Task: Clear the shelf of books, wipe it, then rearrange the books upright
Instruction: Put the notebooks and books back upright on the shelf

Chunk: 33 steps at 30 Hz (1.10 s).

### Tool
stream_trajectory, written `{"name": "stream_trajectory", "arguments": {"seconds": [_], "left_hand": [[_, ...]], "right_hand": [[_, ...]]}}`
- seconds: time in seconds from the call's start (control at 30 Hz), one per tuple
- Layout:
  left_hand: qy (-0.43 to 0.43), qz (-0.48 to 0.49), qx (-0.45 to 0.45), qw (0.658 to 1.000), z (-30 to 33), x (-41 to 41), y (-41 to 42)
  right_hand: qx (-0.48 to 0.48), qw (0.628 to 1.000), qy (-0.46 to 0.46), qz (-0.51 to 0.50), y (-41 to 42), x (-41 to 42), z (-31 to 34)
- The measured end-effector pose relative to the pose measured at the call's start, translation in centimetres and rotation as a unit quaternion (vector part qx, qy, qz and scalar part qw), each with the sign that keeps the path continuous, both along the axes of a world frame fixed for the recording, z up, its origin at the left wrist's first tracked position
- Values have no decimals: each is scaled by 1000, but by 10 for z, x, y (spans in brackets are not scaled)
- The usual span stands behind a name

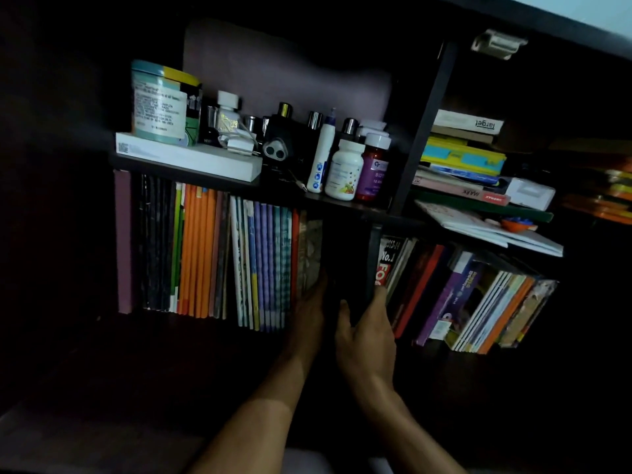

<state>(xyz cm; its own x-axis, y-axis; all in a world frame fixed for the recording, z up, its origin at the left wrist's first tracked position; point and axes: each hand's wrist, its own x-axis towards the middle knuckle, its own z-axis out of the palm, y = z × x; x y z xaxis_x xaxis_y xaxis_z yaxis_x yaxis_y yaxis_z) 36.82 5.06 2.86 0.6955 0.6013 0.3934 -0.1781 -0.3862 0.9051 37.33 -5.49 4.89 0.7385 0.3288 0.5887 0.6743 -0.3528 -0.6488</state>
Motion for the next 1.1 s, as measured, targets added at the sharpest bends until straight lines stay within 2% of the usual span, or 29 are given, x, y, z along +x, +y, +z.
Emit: {"name": "stream_trajectory", "arguments": {"seconds": [0.17, 0.2, 0.3, 0.4, 0.5, 0.6, 0.67, 0.73, 0.77, 0.87, 0.97, 1.1], "left_hand": [[8, 41, -21, 999, -4, 0, -2], [18, 53, 5, 998, -5, -1, -2], [76, 127, 162, 976, -1, -7, 1], [110, 195, 220, 949, 4, -13, 3], [136, 217, 233, 938, -2, -12, 5], [18, 280, 252, 926, -7, -6, 7], [-80, 374, 252, 889, -5, -9, 10], [-127, 459, 206, 855, 0, -21, 14], [-124, 484, 166, 850, 2, -26, 19], [-75, 476, 49, 875, 0, -30, 30], [-59, 405, 84, 909, -6, -26, 34], [-43, 351, 112, 929, -9, -22, 42]], "right_hand": [[48, 999, -14, -9, 1, 3, -14], [55, 998, -14, -12, 2, 4, -17], [77, 997, -3, -11, 5, 5, -26], [86, 996, 0, -1, 9, 5, -28], [100, 995, -19, 1, 20, 8, -25], [79, 997, -12, 6, 33, 15, -24], [61, 998, -13, -1, 40, 23, -25], [48, 999, -21, -8, 44, 28, -26], [43, 999, -23, -11, 45, 28, -27], [31, 999, -10, -14, 42, 23, -33], [6, 1000, 13, 1, 32, 16, -39], [-34, 998, 30, 33, 25, 19, -45]]}}
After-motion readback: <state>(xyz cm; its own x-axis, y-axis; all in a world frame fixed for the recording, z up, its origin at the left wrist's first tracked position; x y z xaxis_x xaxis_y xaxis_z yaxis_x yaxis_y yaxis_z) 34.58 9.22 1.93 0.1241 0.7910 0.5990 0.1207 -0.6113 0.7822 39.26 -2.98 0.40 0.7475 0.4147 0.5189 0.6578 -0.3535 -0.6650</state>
